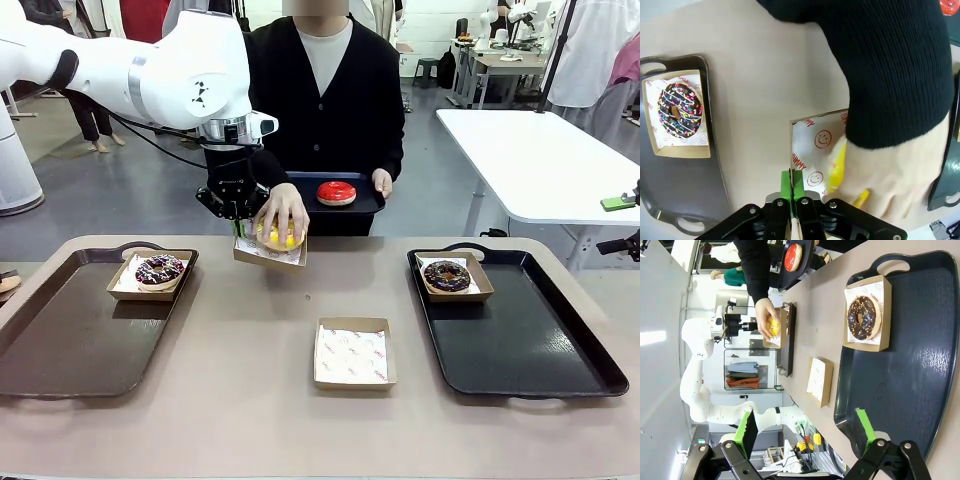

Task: Individually package the donuts and arrange them on the tray.
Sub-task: Place the picked Paper togo box on the Handle tray while simultaneously picking up another Paper togo box from the table with the other hand.

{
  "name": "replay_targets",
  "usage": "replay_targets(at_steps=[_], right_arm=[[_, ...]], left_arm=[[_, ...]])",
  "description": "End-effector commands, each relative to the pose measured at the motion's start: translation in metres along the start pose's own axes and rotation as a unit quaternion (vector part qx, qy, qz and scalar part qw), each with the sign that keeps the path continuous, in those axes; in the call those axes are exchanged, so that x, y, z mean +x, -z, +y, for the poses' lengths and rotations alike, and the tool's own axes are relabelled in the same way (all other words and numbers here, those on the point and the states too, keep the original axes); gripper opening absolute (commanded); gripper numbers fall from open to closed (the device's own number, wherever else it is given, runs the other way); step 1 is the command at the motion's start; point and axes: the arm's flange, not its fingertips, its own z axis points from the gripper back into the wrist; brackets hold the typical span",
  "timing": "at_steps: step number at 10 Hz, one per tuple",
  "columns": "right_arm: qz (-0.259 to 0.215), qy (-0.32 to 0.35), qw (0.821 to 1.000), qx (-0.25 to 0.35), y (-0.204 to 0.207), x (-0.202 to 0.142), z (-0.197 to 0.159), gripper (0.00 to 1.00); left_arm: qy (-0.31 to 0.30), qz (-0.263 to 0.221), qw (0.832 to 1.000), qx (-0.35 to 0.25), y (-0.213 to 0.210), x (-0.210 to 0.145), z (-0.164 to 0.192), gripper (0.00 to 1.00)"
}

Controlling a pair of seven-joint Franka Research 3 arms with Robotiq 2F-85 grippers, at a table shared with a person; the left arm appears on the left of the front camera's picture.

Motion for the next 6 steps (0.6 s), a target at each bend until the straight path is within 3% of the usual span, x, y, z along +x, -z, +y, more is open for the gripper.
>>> replay_targets(at_steps=[1,6], right_arm=[[0.0,0.002,1.0,0.001,0.0009,-0.0025,-0.0017,1.0],[0.0,0.002,1.0,0.001,0.0009,-0.0025,-0.0017,1.0]], left_arm=[[0.0,0.0,1.0,-0.001,-0.0005,0.0,0.0003,0.01],[0.0,0.0,1.0,-0.001,-0.0005,0.0,0.0003,0.01]])
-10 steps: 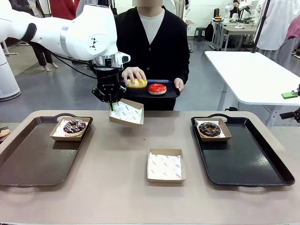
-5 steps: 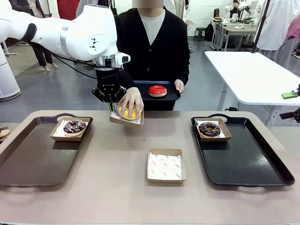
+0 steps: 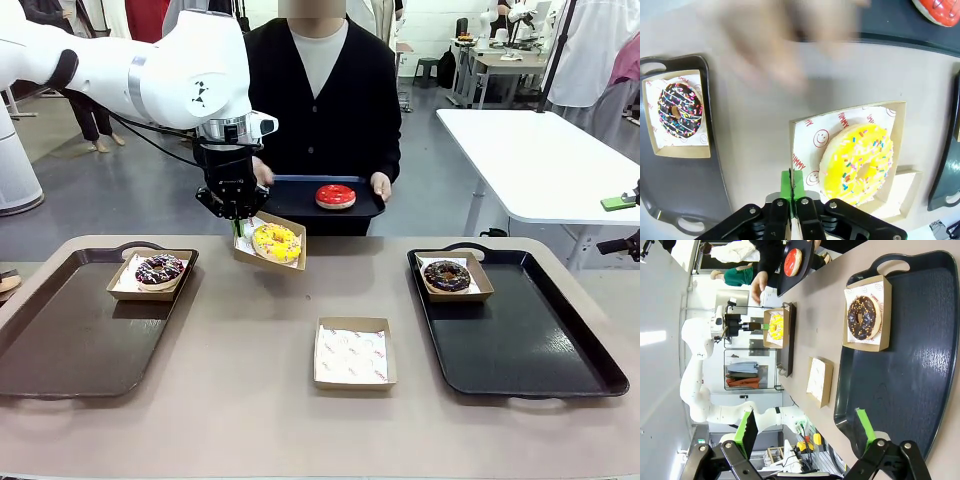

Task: Individually package the donuts and arrange them on the tray.
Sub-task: Place the picked Paper togo box on the Handle tray while simultaneously picking up another Paper togo box from the table with the other hand.

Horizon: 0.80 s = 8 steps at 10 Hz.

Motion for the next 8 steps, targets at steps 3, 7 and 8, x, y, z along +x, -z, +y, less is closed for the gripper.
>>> replay_targets(at_steps=[3,7,8], right_arm=[[0.0,0.002,1.0,0.001,0.0009,-0.0025,-0.0017,1.0],[0.0,0.002,1.0,0.001,0.0009,-0.0025,-0.0017,1.0],[0.0,0.002,1.0,0.001,0.0009,-0.0025,-0.0017,1.0]], left_arm=[[0.0,-0.001,1.0,-0.001,-0.0007,-0.0001,0.0001,0.01],[0.0,-0.001,1.0,-0.001,-0.0007,-0.0001,0.0001,0.01],[0.0,-0.001,1.0,-0.001,-0.0007,-0.0001,0.0001,0.01]])
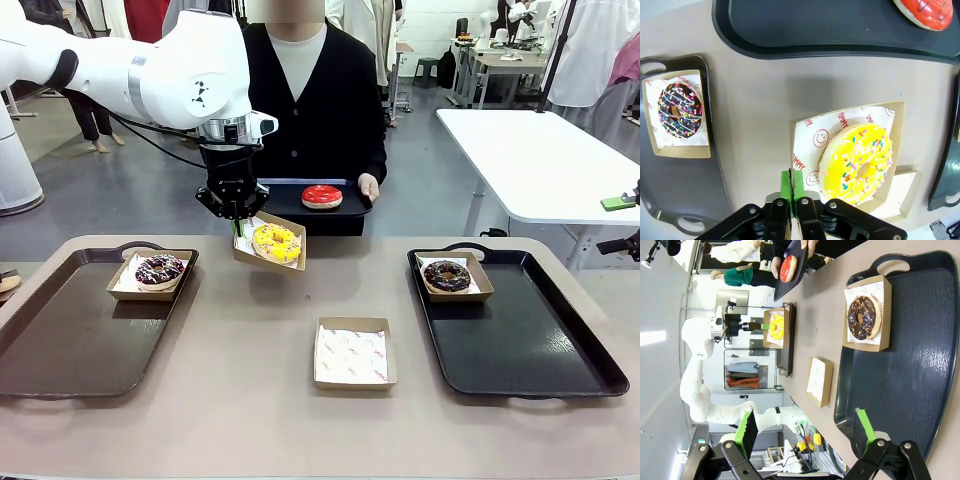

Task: Individually package the donuts and arrange them on the tray.
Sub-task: Place the picked Paper togo box on the Handle tray while simultaneously picking up another Paper togo box from the table with the other hand.

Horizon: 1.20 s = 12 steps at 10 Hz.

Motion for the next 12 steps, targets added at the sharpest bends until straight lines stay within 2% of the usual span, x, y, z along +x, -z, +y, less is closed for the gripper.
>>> replay_targets(at_steps=[1,8,9,10,12], right_arm=[[0.0,0.002,1.0,0.001,0.001,-0.003,-0.002,1.0],[0.0,0.0,1.0,0.0,0.0,0.0,0.0,1.0],[0.019,0.018,0.999,-0.028,0.006,0.007,-0.008,1.0],[0.034,0.004,0.998,-0.058,0.02,0.003,0.005,1.0],[0.071,-0.047,0.985,-0.147,0.061,-0.018,0.063,1.0]], left_arm=[[0.0,-0.001,1.0,-0.001,-0.001,0.0,0.0,0.01],[0.0,-0.001,1.0,-0.001,-0.001,0.0,0.0,0.01],[0.0,0.0,1.0,0.0,0.0,0.0,0.0,0.01],[-0.003,0.011,1.0,-0.012,-0.003,-0.004,0.009,0.01],[0.009,0.007,0.999,-0.041,-0.034,-0.026,0.037,0.01]])
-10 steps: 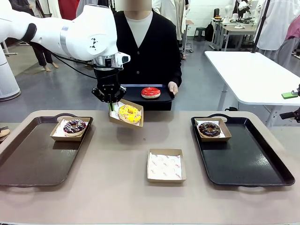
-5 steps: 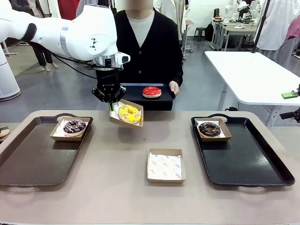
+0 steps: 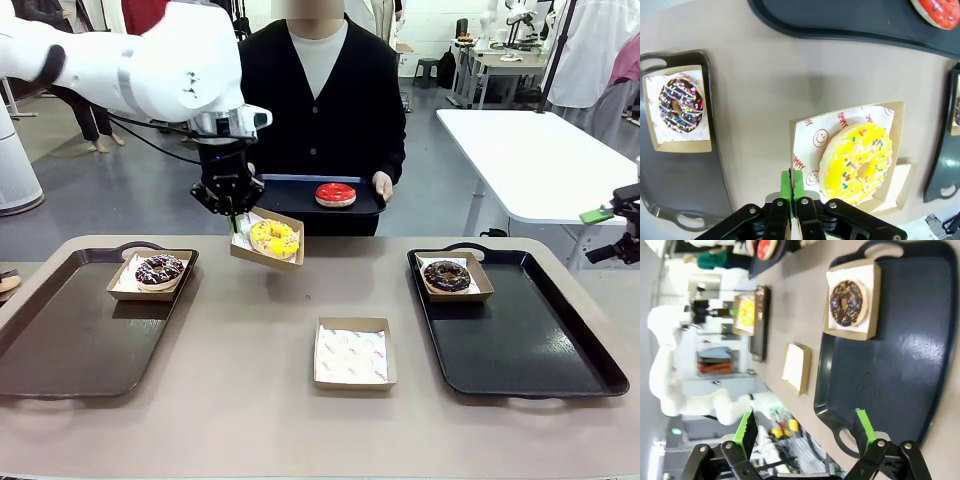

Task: Individually package the donuts and arrange them on the tray.
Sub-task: Place the picked Paper togo box on the Handle tray while simultaneously picking up another Paper togo box from the table with the other hand.

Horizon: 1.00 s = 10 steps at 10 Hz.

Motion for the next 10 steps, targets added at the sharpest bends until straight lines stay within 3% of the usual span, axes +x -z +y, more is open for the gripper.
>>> replay_targets(at_steps=[1,6,10], right_arm=[[0.028,-0.024,0.996,-0.085,0.038,-0.018,0.071,1.0],[0.064,-0.054,0.97,-0.23,0.154,-0.035,0.182,1.0],[0.07,-0.053,0.945,-0.316,0.258,-0.033,0.206,1.0]], left_arm=[[0.008,0.0,1.0,-0.029,-0.028,-0.031,0.04,0.01],[-0.002,-0.003,0.999,-0.039,-0.053,-0.079,0.128,0.01],[-0.011,-0.001,0.999,-0.034,-0.035,-0.102,0.181,0.01]])
